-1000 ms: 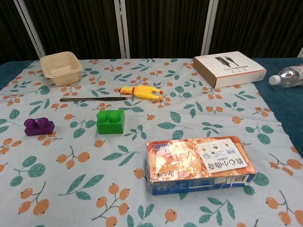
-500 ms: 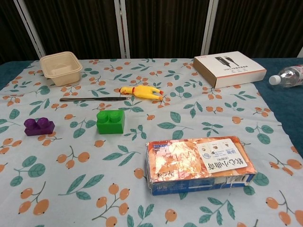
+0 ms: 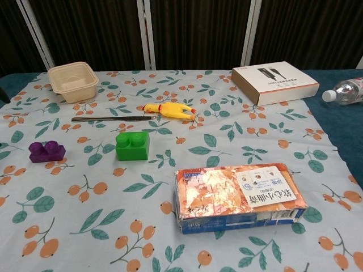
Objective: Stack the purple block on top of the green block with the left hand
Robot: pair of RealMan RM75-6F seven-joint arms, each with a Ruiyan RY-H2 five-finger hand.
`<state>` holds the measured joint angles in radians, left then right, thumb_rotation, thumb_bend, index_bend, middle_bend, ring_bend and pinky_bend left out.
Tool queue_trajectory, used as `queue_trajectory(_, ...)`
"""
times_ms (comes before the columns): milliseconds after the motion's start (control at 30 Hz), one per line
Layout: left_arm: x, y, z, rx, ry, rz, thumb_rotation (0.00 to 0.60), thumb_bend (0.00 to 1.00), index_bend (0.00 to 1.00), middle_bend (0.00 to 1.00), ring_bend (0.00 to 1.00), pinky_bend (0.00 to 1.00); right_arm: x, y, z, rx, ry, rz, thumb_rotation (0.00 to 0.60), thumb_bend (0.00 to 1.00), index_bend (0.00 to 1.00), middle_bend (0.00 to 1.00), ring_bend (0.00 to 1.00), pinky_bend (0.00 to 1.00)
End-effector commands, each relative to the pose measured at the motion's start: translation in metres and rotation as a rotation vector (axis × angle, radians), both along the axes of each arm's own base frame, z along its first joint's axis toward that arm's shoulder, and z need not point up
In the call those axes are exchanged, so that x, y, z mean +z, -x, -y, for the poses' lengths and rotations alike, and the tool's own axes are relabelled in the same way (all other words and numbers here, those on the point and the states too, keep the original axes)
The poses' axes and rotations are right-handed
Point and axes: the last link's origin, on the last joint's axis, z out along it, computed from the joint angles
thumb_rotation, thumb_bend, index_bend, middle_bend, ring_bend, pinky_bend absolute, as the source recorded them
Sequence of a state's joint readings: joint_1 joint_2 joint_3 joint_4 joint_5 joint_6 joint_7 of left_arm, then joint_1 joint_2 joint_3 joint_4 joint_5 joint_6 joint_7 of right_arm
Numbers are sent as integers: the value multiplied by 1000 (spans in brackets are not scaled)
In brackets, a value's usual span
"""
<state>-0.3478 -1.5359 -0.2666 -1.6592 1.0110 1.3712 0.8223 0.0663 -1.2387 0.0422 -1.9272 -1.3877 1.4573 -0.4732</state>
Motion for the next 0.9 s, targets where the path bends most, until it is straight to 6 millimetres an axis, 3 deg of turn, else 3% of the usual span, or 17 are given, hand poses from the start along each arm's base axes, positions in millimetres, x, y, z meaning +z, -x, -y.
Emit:
queue_trajectory(33,-12,-1,-5,6,14,-16,600,173,254,288,29,143,-1,0,1,-2,-2,0,600,151,164,77,162,0)
queue_trajectory(667,-63,3,-24,28,59,-51,600,173,264,294,51,143,-4,4,7,-26,-5,-15,600,150,163,77,162,0)
queue_trajectory(900,-71,1,-26,22,51,-54,600,176,272,319,61,143,-3,5,7,-25,0,-18,600,150,164,77,162,0)
